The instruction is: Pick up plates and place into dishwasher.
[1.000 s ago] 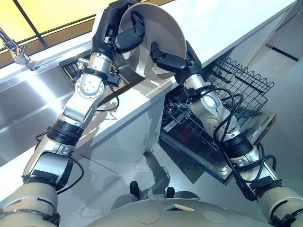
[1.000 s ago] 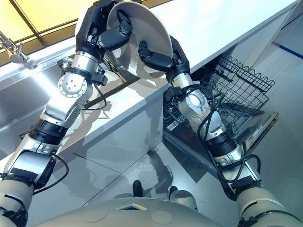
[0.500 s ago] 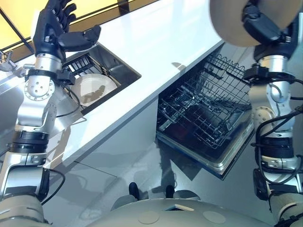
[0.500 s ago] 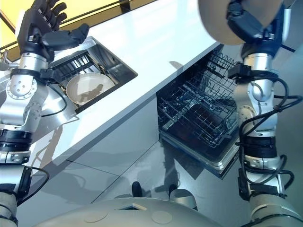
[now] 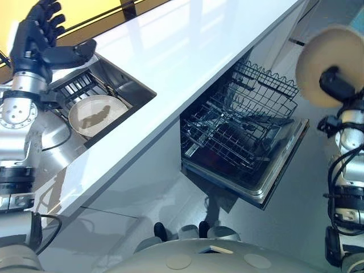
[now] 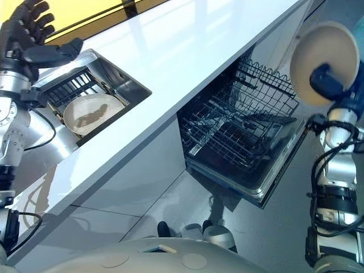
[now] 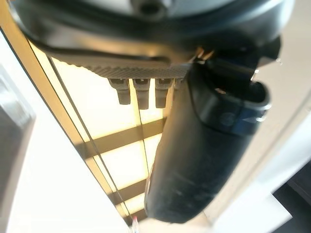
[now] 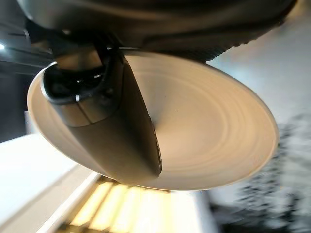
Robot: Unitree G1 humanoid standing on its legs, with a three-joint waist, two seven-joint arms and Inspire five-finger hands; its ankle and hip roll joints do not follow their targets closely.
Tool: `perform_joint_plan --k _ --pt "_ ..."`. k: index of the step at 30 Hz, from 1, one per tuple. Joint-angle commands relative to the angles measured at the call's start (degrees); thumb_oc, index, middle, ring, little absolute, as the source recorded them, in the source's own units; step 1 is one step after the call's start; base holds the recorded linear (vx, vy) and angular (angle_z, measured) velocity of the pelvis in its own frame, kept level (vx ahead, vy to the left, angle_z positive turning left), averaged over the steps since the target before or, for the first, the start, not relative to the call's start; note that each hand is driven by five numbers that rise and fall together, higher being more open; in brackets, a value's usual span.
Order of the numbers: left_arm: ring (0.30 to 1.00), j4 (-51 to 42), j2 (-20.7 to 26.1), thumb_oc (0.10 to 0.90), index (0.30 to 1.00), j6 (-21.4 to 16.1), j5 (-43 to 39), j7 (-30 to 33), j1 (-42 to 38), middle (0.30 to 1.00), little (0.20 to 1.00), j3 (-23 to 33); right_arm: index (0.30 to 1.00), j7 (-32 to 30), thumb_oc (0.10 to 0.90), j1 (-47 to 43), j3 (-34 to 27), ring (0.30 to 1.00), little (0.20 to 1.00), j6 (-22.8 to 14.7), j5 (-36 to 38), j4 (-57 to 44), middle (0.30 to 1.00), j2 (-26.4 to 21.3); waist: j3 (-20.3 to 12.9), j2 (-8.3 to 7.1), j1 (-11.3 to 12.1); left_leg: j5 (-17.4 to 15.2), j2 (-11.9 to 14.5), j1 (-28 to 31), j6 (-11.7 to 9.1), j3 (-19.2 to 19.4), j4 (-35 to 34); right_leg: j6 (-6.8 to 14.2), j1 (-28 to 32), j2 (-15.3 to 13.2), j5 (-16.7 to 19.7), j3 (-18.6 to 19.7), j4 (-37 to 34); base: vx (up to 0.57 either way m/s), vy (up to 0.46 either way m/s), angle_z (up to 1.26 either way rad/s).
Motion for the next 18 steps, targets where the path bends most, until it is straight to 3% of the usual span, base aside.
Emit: perform_joint_plan --k 1,6,18 --pt "0.900 2.68 4.50 0.800 0.900 -7.64 -4.89 -0.10 -1.61 0.900 0.900 5.24 0.300 2.20 0.100 -3.47 -0.85 0.300 0.200 -6.96 -0.63 -3.82 0.300 -6.38 -5.30 2.18 1.34 -4.40 1.41 0.24 -2.95 -0.74 0.97 4.90 -4.85 -0.67 -6.67 -3.41 10.48 0.09 -0.037 -0.04" --pt "0.900 5.83 2.10 0.800 0.900 -6.27 -9.59 2.38 -1.89 0.900 0.900 5.21 0.300 2.15 0.100 -3.78 3.20 0.300 0.200 -6.59 -4.21 -0.27 0.300 -4.45 -3.71 2.91 2.12 -3.59 1.46 -0.94 -3.07 -1.86 0.74 4.35 -4.86 -0.51 -6.95 -4.01 10.27 0.05 -0.036 0.01" --pt "0.900 7.78 4.12 0.800 0.900 -8.69 -4.34 3.65 -1.26 0.900 0.900 6.66 0.300 1.62 0.100 -6.73 10.64 0.300 0.200 -7.58 -10.21 2.68 0.300 -4.20 0.15 3.39 4.23 -1.80 1.94 -5.06 -3.49 -3.26 0.98 2.99 -6.63 0.00 -7.25 -5.29 10.90 0.00 -0.018 0.14"
